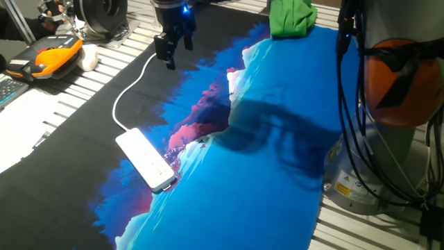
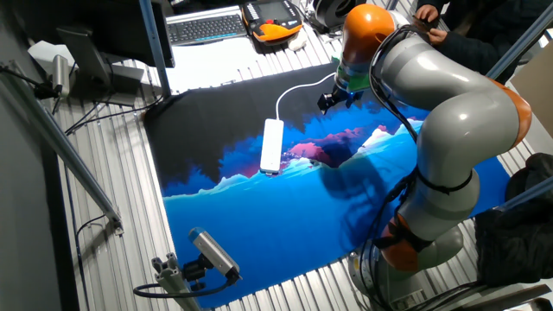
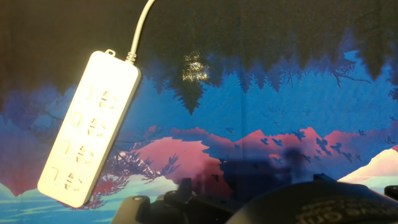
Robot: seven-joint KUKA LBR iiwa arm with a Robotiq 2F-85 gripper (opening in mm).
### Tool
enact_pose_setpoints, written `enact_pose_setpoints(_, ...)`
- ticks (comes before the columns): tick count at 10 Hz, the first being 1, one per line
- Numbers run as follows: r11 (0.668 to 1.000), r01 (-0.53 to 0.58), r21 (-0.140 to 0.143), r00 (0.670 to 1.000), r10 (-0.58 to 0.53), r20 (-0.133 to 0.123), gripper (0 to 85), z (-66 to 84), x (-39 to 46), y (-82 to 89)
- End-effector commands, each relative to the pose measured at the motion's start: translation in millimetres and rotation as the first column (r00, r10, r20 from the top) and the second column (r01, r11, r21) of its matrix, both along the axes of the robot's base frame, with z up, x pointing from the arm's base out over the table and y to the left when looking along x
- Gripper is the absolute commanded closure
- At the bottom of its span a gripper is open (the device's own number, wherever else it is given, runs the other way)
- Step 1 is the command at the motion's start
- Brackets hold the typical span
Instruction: Turn off the power strip by pressing the button
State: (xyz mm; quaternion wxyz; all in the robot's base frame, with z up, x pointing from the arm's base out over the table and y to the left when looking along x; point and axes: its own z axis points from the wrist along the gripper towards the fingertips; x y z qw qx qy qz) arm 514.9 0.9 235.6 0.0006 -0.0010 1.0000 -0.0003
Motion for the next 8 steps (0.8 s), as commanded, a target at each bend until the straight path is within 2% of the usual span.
enact_pose_setpoints(1,0.995,0.101,-0.019,0.979,-0.102,-0.175,85.0,0.2,-0.2,0.0)
enact_pose_setpoints(4,0.997,0.075,-0.018,0.981,-0.077,-0.177,85.0,0.2,-0.4,0.1)
enact_pose_setpoints(6,0.997,0.071,-0.018,0.986,-0.073,-0.147,85.0,0.2,-0.4,0.1)
enact_pose_setpoints(7,0.993,0.105,0.047,0.982,-0.097,-0.16,85.0,0.2,-0.4,0.1)
enact_pose_setpoints(8,0.977,0.16,0.142,0.975,-0.134,-0.179,85.0,0.2,-0.4,0.1)
